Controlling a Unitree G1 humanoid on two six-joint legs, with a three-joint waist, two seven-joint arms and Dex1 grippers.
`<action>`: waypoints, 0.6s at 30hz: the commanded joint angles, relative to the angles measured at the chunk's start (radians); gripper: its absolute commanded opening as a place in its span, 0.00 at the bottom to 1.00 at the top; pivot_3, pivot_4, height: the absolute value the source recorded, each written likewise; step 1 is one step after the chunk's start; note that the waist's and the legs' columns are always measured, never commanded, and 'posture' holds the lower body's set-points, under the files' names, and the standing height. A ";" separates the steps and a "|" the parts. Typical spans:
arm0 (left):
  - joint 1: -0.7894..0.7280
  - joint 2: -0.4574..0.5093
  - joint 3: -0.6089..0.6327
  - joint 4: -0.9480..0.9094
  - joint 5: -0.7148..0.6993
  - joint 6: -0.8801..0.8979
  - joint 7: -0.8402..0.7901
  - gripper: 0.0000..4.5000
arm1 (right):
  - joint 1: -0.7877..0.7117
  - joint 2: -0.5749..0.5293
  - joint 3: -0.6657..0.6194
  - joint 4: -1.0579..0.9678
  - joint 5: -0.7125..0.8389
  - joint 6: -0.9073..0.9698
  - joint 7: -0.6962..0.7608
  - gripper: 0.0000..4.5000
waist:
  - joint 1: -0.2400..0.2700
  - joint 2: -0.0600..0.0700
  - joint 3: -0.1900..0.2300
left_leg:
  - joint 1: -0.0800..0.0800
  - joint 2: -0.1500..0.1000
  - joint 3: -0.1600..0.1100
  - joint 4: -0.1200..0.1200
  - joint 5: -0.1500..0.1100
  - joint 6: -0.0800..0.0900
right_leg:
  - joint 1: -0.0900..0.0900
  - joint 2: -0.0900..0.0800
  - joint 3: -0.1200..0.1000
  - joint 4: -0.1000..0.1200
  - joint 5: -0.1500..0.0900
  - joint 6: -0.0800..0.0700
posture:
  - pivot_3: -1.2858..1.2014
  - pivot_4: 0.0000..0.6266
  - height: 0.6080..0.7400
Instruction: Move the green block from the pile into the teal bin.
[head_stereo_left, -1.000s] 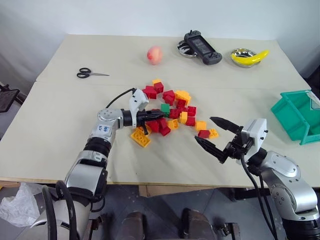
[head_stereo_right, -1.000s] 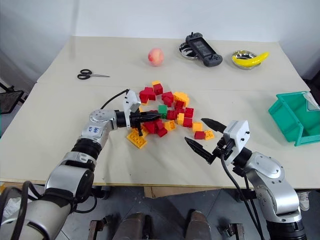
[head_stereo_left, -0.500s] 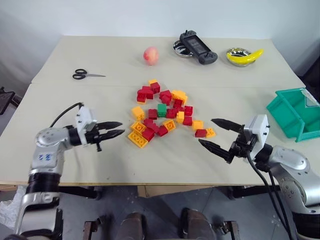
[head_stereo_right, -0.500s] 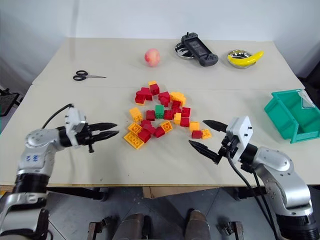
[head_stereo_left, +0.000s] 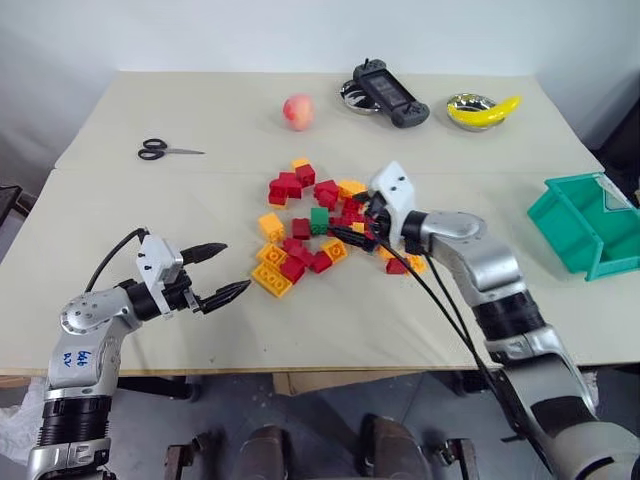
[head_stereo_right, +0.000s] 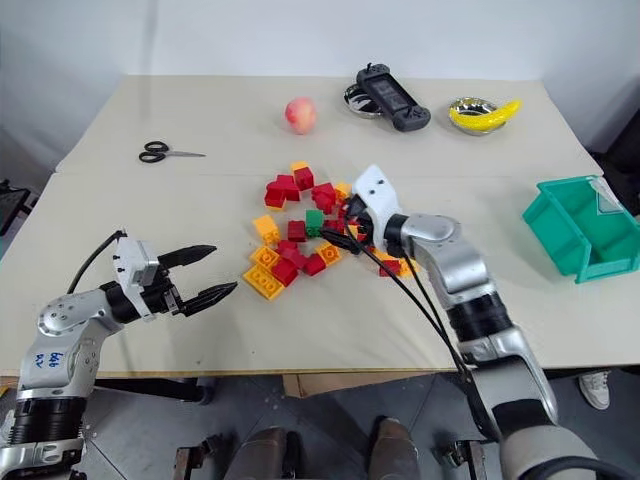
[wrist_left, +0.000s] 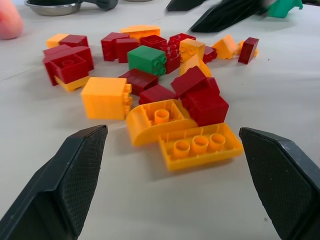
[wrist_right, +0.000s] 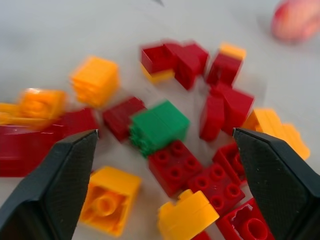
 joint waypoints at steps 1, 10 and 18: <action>0.007 -0.010 -0.006 -0.039 -0.019 -0.011 0.012 0.99 | -0.083 0.082 -0.001 0.114 -0.044 -0.021 -0.036 1.00 | -0.005 0.000 0.000 | 0.000 0.000 0.000 0.000 0.000 0.000 | 0.000 0.000 0.000 0.000 0.000 0.000 | 0.52 0.24 1.00; 0.018 -0.020 -0.018 -0.050 -0.022 -0.015 0.028 0.99 | -0.162 0.226 -0.008 0.309 -0.116 -0.073 -0.097 1.00 | -0.012 0.000 0.000 | 0.000 0.000 0.000 -0.001 0.000 -0.001 | -0.001 0.000 0.000 0.000 0.000 0.000 | 0.52 0.24 1.00; 0.003 -0.020 -0.018 -0.047 -0.022 -0.019 0.040 1.00 | -0.219 0.269 -0.059 0.424 -0.142 -0.081 -0.165 0.91 | -0.020 0.000 0.000 | 0.000 0.001 0.000 -0.002 0.000 -0.001 | -0.001 0.000 0.000 0.000 0.000 0.000 | 0.52 0.24 1.00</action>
